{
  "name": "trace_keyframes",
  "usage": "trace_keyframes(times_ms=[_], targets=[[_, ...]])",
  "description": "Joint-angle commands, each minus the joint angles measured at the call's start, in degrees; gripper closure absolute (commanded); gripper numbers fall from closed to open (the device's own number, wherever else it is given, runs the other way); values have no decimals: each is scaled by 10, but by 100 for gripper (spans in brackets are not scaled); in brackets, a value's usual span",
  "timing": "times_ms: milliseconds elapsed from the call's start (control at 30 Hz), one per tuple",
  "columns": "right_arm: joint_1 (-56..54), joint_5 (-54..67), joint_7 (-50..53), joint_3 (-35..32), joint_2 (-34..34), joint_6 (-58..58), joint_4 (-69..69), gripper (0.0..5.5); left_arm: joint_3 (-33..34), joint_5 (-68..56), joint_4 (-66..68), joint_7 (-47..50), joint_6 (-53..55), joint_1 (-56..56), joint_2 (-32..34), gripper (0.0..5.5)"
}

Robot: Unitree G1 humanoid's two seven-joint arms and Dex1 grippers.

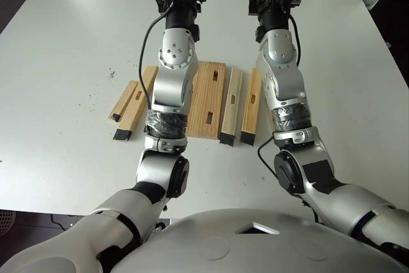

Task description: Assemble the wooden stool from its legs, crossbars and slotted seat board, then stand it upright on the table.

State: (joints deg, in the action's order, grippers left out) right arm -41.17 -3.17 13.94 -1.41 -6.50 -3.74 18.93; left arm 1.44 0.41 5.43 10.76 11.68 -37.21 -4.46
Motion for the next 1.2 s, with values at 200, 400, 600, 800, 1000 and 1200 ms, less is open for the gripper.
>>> trace_keyframes(times_ms=[200, 400, 600, 800, 1000, 1200], targets=[[-2, -1, -7, 15, -10, -2, -8, 192, 9, -8, 0, -10, -6, 5, -2, 191], [-8, 1, -12, 14, -7, -6, -11, 192, 11, -5, -7, -3, -7, 8, -3, 147], [-9, 3, -12, 12, -8, -8, -13, 192, 12, -3, -5, -2, -14, 8, -1, 147], [-24, 4, -7, 7, -7, -3, -4, 192, 12, -4, 2, -6, -15, -6, 4, 147], [-18, 3, 0, 7, -13, -10, -22, 192, 14, -1, -13, 1, -8, 6, 3, 174], [-14, 4, 3, 10, -15, -13, -25, 192, 15, 0, -7, 0, 5, 1, 8, 174]])
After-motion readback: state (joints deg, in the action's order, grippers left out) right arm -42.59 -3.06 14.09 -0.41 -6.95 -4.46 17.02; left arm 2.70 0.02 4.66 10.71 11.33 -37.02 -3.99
